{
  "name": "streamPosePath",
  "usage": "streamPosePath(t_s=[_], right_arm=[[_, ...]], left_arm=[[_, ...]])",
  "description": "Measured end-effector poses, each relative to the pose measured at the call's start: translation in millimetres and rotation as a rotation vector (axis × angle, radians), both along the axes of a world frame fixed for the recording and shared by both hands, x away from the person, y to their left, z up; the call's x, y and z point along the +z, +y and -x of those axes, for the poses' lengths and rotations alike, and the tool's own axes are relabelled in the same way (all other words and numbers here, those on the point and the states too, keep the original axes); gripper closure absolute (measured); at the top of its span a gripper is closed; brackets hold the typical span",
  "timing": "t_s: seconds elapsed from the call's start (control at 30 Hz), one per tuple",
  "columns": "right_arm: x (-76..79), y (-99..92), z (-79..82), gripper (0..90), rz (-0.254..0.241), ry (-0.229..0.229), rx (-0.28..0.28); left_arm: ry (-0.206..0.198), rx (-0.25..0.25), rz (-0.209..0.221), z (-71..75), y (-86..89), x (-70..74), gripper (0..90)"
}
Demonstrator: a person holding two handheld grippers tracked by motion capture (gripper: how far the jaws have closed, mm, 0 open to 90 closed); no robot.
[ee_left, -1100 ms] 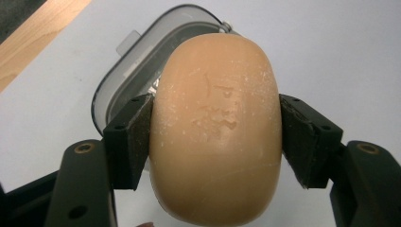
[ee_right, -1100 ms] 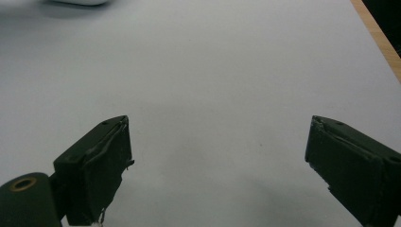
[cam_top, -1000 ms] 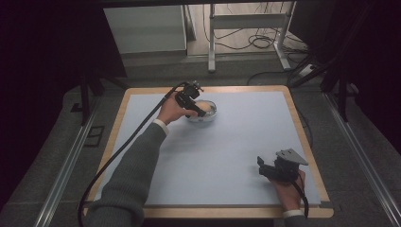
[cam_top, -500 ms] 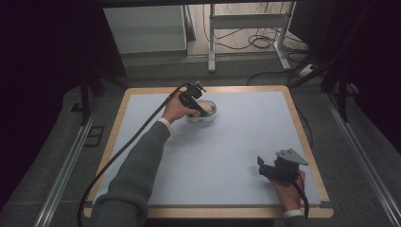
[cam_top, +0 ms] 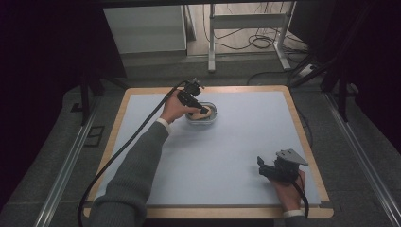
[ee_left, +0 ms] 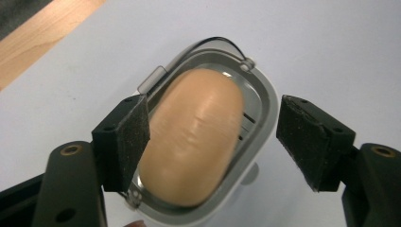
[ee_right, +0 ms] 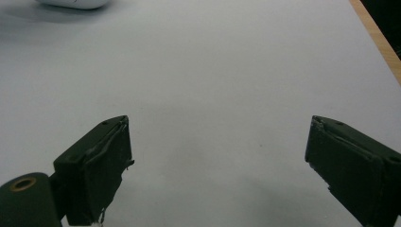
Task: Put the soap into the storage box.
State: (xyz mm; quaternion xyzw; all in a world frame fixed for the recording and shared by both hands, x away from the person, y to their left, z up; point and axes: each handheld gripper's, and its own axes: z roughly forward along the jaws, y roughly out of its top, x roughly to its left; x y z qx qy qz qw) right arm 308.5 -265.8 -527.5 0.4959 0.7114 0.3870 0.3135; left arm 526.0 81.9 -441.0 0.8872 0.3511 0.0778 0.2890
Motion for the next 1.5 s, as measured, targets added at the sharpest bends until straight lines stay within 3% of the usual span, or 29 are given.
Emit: streamPosePath(t_s=[0.3,0.47,0.77,0.87,1.07,1.5], right_arm=[[0.0,0.6,0.2,8.0,0.006,-0.004,-0.008],[0.0,1.0,0.1,8.1,0.005,0.0,-0.007],[0.0,0.6,0.2,8.0,0.005,-0.003,-0.003],[0.0,0.8,0.4,8.0,0.006,-0.005,-0.003],[-0.1,1.2,0.3,8.1,0.01,-0.005,-0.005],[-0.2,1.3,0.2,8.0,0.011,-0.003,-0.013]], left_arm=[[-0.023,-0.005,0.023,24.3,11.2,3.9,24.7],[-0.014,-0.009,0.035,38.0,20.0,3.0,23.8],[-0.065,-0.001,0.058,81.6,45.4,-1.7,22.5],[-0.066,0.01,0.082,98.4,57.1,-7.2,22.0],[-0.076,0.046,0.071,126.2,80.0,-29.0,21.2],[-0.073,0.122,0.096,170.0,118.8,-56.6,20.4]])
